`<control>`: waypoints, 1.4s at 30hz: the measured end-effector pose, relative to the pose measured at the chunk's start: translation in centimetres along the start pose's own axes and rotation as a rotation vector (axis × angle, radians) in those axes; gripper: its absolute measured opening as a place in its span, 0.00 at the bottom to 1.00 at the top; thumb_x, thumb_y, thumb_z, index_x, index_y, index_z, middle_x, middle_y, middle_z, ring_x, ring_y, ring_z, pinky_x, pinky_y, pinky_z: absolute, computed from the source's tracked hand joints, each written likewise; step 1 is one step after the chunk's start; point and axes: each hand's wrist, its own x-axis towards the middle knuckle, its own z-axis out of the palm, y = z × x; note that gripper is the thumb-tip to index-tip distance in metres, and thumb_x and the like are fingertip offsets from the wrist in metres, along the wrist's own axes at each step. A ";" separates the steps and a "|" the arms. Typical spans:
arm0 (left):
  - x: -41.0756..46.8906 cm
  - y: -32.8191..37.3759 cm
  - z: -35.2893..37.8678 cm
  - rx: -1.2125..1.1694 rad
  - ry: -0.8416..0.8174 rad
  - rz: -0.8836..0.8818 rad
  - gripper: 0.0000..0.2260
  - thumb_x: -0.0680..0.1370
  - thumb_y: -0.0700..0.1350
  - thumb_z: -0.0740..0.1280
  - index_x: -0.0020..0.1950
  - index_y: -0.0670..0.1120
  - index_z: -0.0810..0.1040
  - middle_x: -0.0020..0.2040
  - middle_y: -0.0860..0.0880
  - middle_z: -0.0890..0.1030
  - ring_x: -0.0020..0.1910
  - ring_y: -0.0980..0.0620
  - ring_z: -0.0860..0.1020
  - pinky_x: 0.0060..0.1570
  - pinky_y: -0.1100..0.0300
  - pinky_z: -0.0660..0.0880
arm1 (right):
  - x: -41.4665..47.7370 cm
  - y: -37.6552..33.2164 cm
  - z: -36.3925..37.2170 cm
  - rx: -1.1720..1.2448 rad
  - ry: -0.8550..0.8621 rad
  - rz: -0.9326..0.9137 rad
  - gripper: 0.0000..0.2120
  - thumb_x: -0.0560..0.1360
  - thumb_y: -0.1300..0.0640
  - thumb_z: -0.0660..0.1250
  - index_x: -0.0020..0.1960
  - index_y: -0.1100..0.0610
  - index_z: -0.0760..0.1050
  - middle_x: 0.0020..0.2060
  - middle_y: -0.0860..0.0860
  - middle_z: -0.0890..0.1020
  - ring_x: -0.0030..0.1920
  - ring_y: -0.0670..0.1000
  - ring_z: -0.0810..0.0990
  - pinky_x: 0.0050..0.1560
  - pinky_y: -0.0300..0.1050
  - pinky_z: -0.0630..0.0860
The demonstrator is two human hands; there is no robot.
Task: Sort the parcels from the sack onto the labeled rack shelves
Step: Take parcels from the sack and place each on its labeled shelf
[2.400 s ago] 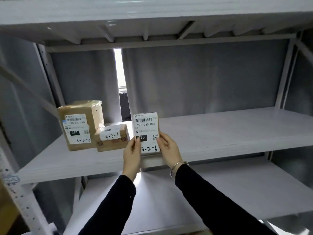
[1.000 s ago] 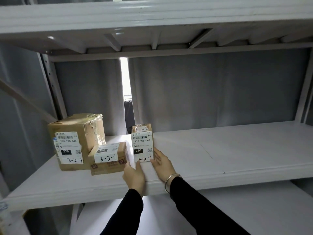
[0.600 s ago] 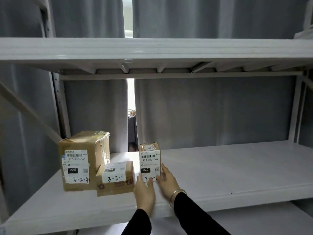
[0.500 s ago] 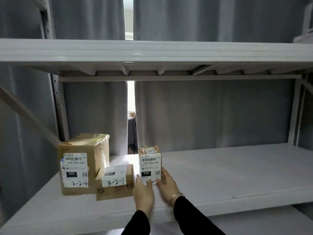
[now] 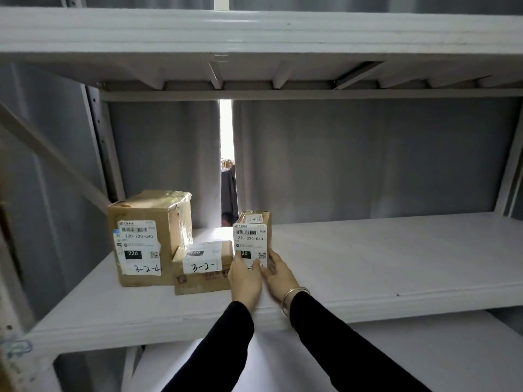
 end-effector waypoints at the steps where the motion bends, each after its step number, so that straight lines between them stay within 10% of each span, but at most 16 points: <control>1: 0.2 0.1 0.1 0.014 -0.006 0.000 0.15 0.78 0.38 0.63 0.64 0.38 0.71 0.63 0.41 0.77 0.63 0.42 0.73 0.62 0.57 0.67 | 0.3 0.1 0.0 -0.007 0.003 0.001 0.25 0.76 0.67 0.59 0.72 0.56 0.61 0.65 0.55 0.75 0.65 0.53 0.74 0.69 0.50 0.67; 20: -1.7 0.4 3.2 -0.016 -0.133 -0.045 0.24 0.78 0.42 0.64 0.72 0.38 0.63 0.71 0.41 0.69 0.71 0.43 0.66 0.71 0.55 0.61 | -2.1 -0.5 -4.0 0.000 0.037 0.070 0.29 0.79 0.60 0.58 0.76 0.54 0.50 0.75 0.53 0.58 0.75 0.51 0.57 0.74 0.46 0.56; 37: -33.2 11.5 30.9 -0.027 -0.994 0.224 0.25 0.79 0.43 0.63 0.73 0.39 0.61 0.72 0.40 0.67 0.70 0.44 0.67 0.69 0.52 0.64 | -36.7 8.4 -42.8 -0.112 0.804 0.270 0.29 0.77 0.60 0.62 0.75 0.59 0.54 0.72 0.57 0.64 0.72 0.57 0.63 0.72 0.52 0.61; 42: -43.1 8.8 38.2 0.037 -1.342 0.003 0.22 0.78 0.43 0.64 0.71 0.39 0.65 0.56 0.45 0.75 0.49 0.49 0.75 0.35 0.62 0.73 | -49.0 14.9 -51.3 -0.058 0.883 0.418 0.29 0.76 0.63 0.64 0.74 0.58 0.58 0.71 0.57 0.66 0.70 0.55 0.66 0.68 0.45 0.65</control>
